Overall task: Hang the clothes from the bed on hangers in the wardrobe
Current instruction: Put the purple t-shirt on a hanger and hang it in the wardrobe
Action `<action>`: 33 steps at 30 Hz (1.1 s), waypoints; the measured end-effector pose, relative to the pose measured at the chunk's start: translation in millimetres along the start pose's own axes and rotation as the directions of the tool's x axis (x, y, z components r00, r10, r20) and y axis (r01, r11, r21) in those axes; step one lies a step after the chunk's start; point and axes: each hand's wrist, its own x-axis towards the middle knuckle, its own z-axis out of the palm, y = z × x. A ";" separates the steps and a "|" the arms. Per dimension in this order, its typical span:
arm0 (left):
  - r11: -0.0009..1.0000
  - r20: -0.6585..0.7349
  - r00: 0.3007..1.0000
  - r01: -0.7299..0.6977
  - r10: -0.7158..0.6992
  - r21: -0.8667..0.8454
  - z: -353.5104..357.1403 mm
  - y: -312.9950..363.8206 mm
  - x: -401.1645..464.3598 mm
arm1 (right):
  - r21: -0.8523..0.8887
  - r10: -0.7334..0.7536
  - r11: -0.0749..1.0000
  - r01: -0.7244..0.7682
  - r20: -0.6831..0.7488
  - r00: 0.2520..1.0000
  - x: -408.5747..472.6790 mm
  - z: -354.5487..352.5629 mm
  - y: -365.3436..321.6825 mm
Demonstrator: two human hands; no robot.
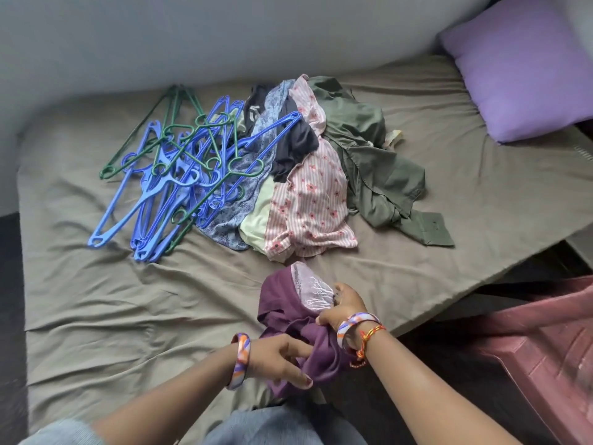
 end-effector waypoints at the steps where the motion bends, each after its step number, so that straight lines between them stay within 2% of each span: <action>1: 0.994 -0.021 0.999 0.034 -0.036 -0.105 1.4 -2.5 -2.4 | 0.063 0.006 0.998 -0.006 -0.004 1.000 -0.8 -1.6 -0.5; 3: 0.923 -0.181 0.961 0.133 -0.209 -0.362 -0.3 -12.0 -0.6 | 0.189 0.032 0.982 -0.025 -0.032 0.999 -5.5 -5.8 -4.9; 5: 0.748 -0.270 0.864 0.168 -0.426 -0.642 -6.2 -16.7 3.4 | 0.264 0.056 0.964 -0.036 -0.067 0.996 -8.9 -6.9 -5.8; 7: 0.593 -0.301 0.814 0.065 -0.497 -0.803 -13.5 -13.2 8.3 | 0.321 0.064 0.946 -0.042 -0.058 0.996 -10.8 -5.1 -7.1; 10: 0.489 -0.414 0.715 -0.115 -0.564 -0.864 -21.5 1.3 20.1 | 0.357 0.055 0.932 -0.056 0.013 0.998 -22.2 3.1 -9.4; 13: 0.513 -0.515 0.639 -0.211 -0.571 -0.832 -26.4 8.0 31.2 | 0.374 0.023 0.924 -0.081 0.159 0.987 -32.2 8.3 -13.5; 14: 0.543 -0.580 0.592 -0.266 -0.560 -0.796 -30.2 8.3 32.6 | 0.346 0.020 0.934 -0.083 0.181 0.983 -31.9 9.1 -15.8; 16: 0.664 -0.731 0.492 -0.347 -0.473 -0.662 -37.4 5.3 32.2 | 0.194 0.020 0.980 -0.042 0.113 0.993 -25.8 7.9 -19.6; 17: 0.722 -0.786 0.475 -0.367 -0.397 -0.587 -38.6 4.9 30.7 | 0.033 -0.019 0.999 0.018 0.040 0.999 -20.8 5.6 -22.3; 18: 0.766 -0.816 0.486 -0.378 -0.313 -0.519 -37.2 9.5 27.0 | -0.169 -0.091 0.982 0.087 -0.019 0.996 -18.8 1.6 -27.2; 19: 0.808 -0.822 0.525 -0.372 -0.222 -0.456 -34.2 14.6 22.9 | -0.344 -0.176 0.927 0.149 -0.048 0.983 -19.3 -2.4 -33.0; 21: 0.881 -0.784 0.617 -0.332 -0.066 -0.336 -29.4 21.2 17.4 | -0.492 -0.316 0.835 0.247 -0.060 0.947 -23.5 -10.3 -48.0; 23: 0.932 -0.691 0.721 -0.285 0.054 -0.225 -27.6 28.8 11.3 | -0.451 -0.453 0.798 0.399 -0.013 0.891 -28.7 -17.6 -64.3; 25: 0.964 -0.581 0.803 -0.239 0.129 -0.116 -23.0 39.9 4.0 | -0.255 -0.540 0.786 0.563 0.162 0.826 -32.9 -21.6 -76.0; 26: 0.969 -0.555 0.817 -0.236 0.158 -0.071 -23.2 42.9 1.6 | -0.204 -0.519 0.788 0.581 0.288 0.805 -33.7 -23.2 -78.7; 28: 0.960 -0.573 0.798 -0.272 0.187 -0.064 -22.5 57.3 -7.0 | -0.267 -0.393 0.777 0.570 0.501 0.771 -30.5 -29.6 -80.6; 29: 0.956 -0.587 0.785 -0.288 0.199 -0.061 -24.5 62.2 -12.0 | -0.327 -0.327 0.759 0.563 0.557 0.763 -28.9 -32.2 -80.8; 31: 0.962 -0.623 0.760 -0.271 0.186 -0.043 -29.3 70.4 -22.4 | -0.370 -0.279 0.738 0.565 0.595 0.754 -21.7 -35.7 -75.1; 33: 0.977 -0.724 0.667 -0.210 0.176 0.044 -30.1 75.6 -28.9 | -0.333 -0.306 0.745 0.578 0.599 0.740 -15.6 -40.4 -67.0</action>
